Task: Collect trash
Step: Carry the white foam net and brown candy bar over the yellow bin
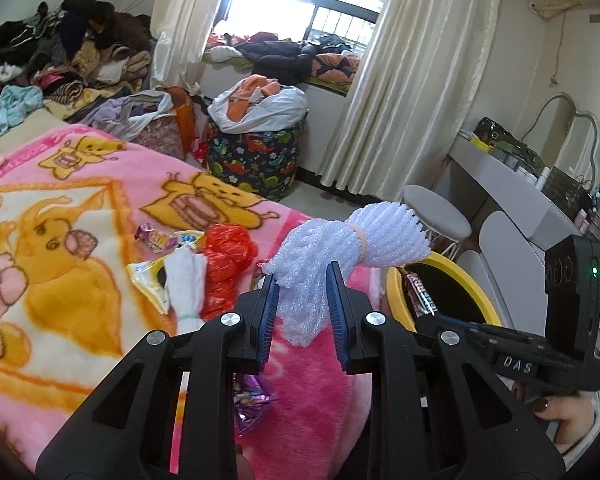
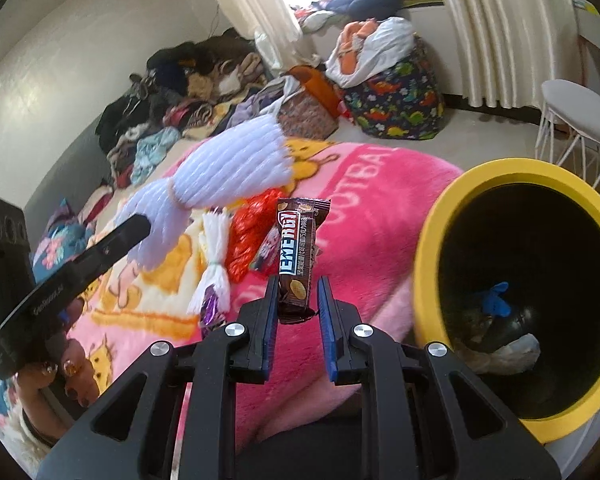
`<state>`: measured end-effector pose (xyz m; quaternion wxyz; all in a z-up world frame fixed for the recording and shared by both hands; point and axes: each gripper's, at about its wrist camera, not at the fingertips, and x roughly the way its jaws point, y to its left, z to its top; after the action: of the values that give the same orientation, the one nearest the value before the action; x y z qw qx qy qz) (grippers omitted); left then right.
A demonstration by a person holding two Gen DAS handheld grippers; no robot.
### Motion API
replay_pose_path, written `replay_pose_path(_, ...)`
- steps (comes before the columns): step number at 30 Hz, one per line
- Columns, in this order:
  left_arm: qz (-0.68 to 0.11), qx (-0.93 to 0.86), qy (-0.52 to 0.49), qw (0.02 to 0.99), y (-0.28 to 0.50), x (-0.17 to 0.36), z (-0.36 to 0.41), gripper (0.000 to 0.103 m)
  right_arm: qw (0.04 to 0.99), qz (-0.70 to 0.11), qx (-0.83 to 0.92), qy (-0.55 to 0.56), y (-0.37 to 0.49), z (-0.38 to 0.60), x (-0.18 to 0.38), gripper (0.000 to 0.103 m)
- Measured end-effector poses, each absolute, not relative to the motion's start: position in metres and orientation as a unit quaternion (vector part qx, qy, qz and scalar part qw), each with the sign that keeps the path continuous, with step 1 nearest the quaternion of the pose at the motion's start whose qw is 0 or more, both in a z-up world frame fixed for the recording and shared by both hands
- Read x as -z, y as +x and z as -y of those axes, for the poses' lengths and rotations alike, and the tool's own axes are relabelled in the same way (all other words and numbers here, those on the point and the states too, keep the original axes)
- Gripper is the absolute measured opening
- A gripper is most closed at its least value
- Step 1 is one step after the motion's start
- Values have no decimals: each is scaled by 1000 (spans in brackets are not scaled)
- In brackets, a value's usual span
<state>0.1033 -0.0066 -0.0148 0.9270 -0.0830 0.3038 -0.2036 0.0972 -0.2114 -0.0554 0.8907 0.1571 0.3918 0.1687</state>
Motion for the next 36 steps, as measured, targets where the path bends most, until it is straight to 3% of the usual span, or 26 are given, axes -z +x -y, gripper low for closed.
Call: replay_pose_path(36, -305, 264, 4, 915, 99, 16, 105, 18, 908, -317, -23, 271, 60, 349, 49, 18)
